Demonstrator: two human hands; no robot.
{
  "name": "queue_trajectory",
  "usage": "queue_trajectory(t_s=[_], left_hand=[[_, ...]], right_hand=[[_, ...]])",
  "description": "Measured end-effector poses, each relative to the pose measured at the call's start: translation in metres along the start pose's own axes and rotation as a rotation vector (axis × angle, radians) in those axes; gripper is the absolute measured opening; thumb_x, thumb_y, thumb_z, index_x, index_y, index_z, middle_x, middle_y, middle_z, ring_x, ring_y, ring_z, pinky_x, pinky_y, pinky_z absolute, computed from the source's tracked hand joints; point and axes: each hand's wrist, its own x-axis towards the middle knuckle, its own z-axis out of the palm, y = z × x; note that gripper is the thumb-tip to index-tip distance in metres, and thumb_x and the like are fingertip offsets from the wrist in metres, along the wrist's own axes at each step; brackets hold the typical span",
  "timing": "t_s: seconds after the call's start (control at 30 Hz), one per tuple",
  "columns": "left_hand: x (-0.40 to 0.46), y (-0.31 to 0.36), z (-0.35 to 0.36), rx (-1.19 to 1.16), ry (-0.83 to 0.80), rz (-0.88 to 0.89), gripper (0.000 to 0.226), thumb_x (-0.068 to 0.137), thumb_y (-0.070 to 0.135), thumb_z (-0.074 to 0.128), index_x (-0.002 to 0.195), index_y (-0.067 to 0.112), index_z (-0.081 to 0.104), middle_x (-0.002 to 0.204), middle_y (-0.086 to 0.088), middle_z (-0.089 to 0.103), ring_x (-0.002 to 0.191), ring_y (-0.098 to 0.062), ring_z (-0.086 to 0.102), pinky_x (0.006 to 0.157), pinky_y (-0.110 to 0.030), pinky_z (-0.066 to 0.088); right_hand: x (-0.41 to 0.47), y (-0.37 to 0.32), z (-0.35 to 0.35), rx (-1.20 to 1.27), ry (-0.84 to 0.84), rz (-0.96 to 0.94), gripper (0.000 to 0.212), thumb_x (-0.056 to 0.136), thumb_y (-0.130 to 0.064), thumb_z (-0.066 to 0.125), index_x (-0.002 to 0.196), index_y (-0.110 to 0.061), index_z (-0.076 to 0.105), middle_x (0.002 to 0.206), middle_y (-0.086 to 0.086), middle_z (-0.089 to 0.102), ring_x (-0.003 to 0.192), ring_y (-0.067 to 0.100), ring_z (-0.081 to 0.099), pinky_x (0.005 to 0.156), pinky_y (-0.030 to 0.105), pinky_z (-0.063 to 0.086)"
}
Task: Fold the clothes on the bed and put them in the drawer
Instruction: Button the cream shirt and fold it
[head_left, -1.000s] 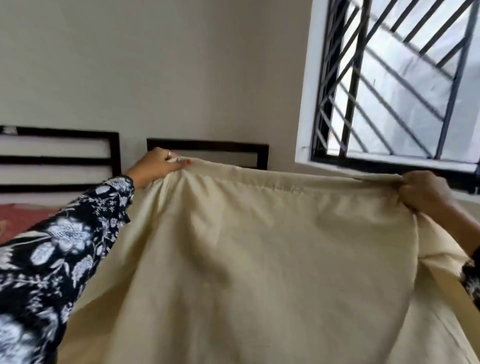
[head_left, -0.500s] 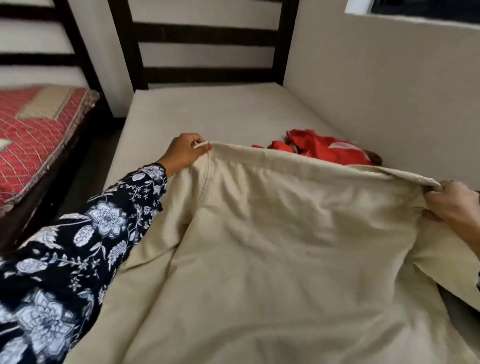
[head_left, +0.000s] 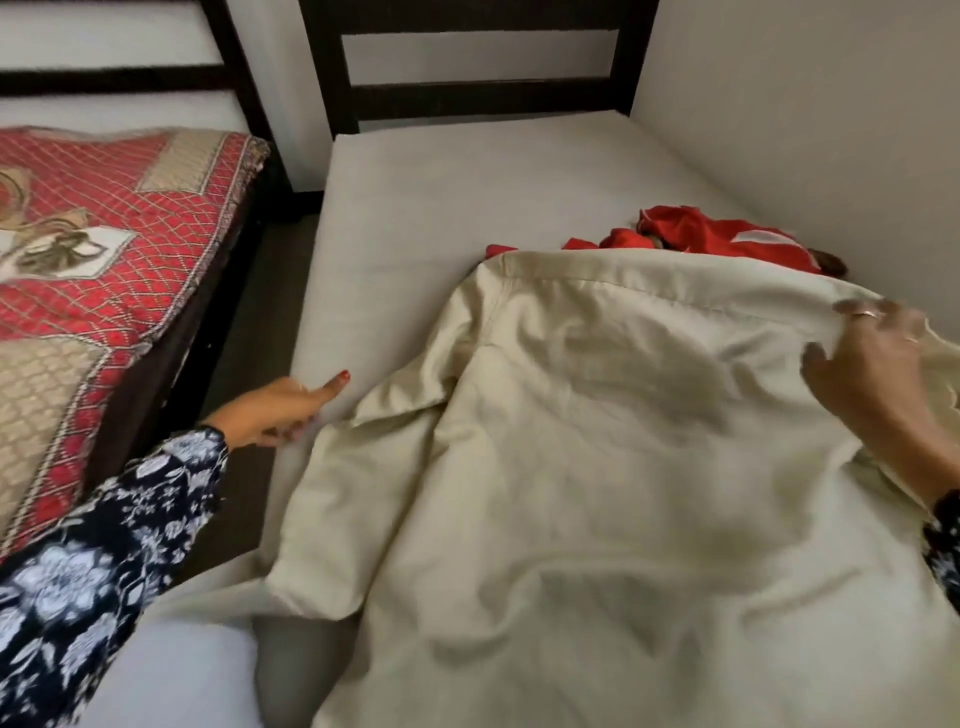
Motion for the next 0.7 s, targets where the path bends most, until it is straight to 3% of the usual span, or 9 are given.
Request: queue_trajectory(t_s=[0.13, 0.23, 0.27, 0.33, 0.4, 0.47, 0.5, 0.63, 0.7], left_hand=[[-0.051, -0.039, 0.006, 0.06, -0.153, -0.037, 0.078, 0.074, 0.081, 0.04, 0.086, 0.008, 0.064, 0.075, -0.007, 0.061, 0.072, -0.019, 0.058, 0.07, -0.028, 0.045], [-0.079, -0.05, 0.018, 0.081, -0.173, 0.083, 0.086, 0.052, 0.094, 0.048, 0.071, 0.012, 0.062, 0.062, -0.001, 0.061, 0.06, -0.013, 0.055, 0.056, -0.022, 0.044], [-0.086, -0.05, 0.023, 0.082, -0.186, 0.125, 0.08, 0.048, 0.093, 0.053, 0.066, 0.015, 0.058, 0.057, 0.003, 0.059, 0.054, -0.011, 0.054, 0.051, -0.02, 0.041], [-0.101, -0.05, 0.029, 0.056, -0.252, 0.171, 0.058, 0.065, 0.074, 0.066, 0.071, 0.017, 0.062, 0.055, 0.009, 0.064, 0.05, -0.004, 0.058, 0.049, -0.017, 0.043], [-0.107, -0.051, 0.033, 0.026, -0.369, 0.189, 0.043, 0.07, 0.056, 0.076, 0.091, 0.019, 0.069, 0.074, 0.009, 0.073, 0.067, -0.003, 0.068, 0.064, -0.021, 0.053], [-0.112, -0.055, 0.032, 0.04, -0.481, 0.164, 0.056, 0.064, 0.049, 0.085, 0.108, 0.021, 0.067, 0.099, 0.002, 0.074, 0.09, -0.011, 0.069, 0.082, -0.026, 0.054], [-0.115, -0.058, 0.03, 0.063, -0.523, 0.136, 0.057, 0.064, 0.043, 0.086, 0.112, 0.02, 0.065, 0.107, -0.002, 0.072, 0.095, -0.014, 0.067, 0.083, -0.027, 0.053], [-0.119, -0.07, 0.03, 0.072, -0.643, 0.083, 0.062, 0.058, 0.033, 0.088, 0.113, 0.021, 0.063, 0.114, -0.003, 0.069, 0.108, -0.021, 0.064, 0.096, -0.036, 0.052], [-0.121, -0.068, 0.028, 0.103, -0.549, 0.135, 0.039, 0.073, 0.026, 0.077, 0.109, 0.019, 0.063, 0.11, -0.005, 0.068, 0.103, -0.021, 0.064, 0.094, -0.033, 0.052]], right_hand=[[-0.041, -0.066, 0.013, 0.002, -0.141, -0.249, 0.047, 0.087, -0.011, 0.06, 0.131, -0.003, 0.048, 0.144, 0.024, 0.03, 0.119, 0.05, 0.043, 0.1, 0.055, 0.04], [-0.081, -0.128, 0.022, 0.043, -0.222, -0.373, 0.044, 0.089, -0.017, 0.058, 0.131, -0.01, 0.049, 0.145, 0.018, 0.031, 0.123, 0.043, 0.042, 0.102, 0.051, 0.038], [-0.094, -0.147, 0.026, 0.067, -0.25, -0.413, 0.044, 0.089, -0.018, 0.058, 0.131, -0.011, 0.05, 0.145, 0.016, 0.032, 0.125, 0.041, 0.041, 0.104, 0.049, 0.037], [-0.124, -0.185, 0.03, 0.128, -0.335, -0.485, 0.043, 0.09, -0.02, 0.057, 0.132, -0.012, 0.049, 0.145, 0.013, 0.033, 0.127, 0.037, 0.04, 0.106, 0.047, 0.035], [-0.15, -0.214, 0.033, 0.22, -0.429, -0.552, 0.041, 0.091, -0.021, 0.057, 0.131, -0.012, 0.05, 0.141, 0.013, 0.038, 0.124, 0.035, 0.044, 0.105, 0.044, 0.037], [-0.177, -0.237, 0.032, 0.331, -0.531, -0.607, 0.04, 0.092, -0.02, 0.057, 0.129, -0.008, 0.051, 0.134, 0.016, 0.045, 0.118, 0.036, 0.05, 0.102, 0.039, 0.04], [-0.19, -0.248, 0.029, 0.373, -0.59, -0.624, 0.04, 0.093, -0.021, 0.057, 0.129, -0.006, 0.051, 0.131, 0.017, 0.049, 0.115, 0.036, 0.053, 0.1, 0.036, 0.04], [-0.234, -0.27, 0.017, 0.442, -0.794, -0.686, 0.047, 0.094, -0.03, 0.058, 0.134, -0.009, 0.046, 0.133, 0.013, 0.051, 0.112, 0.029, 0.057, 0.095, 0.028, 0.04], [-0.25, -0.271, 0.007, 0.474, -0.854, -0.795, 0.057, 0.093, -0.03, 0.06, 0.142, -0.012, 0.036, 0.144, 0.012, 0.039, 0.118, 0.029, 0.053, 0.097, 0.026, 0.039]])
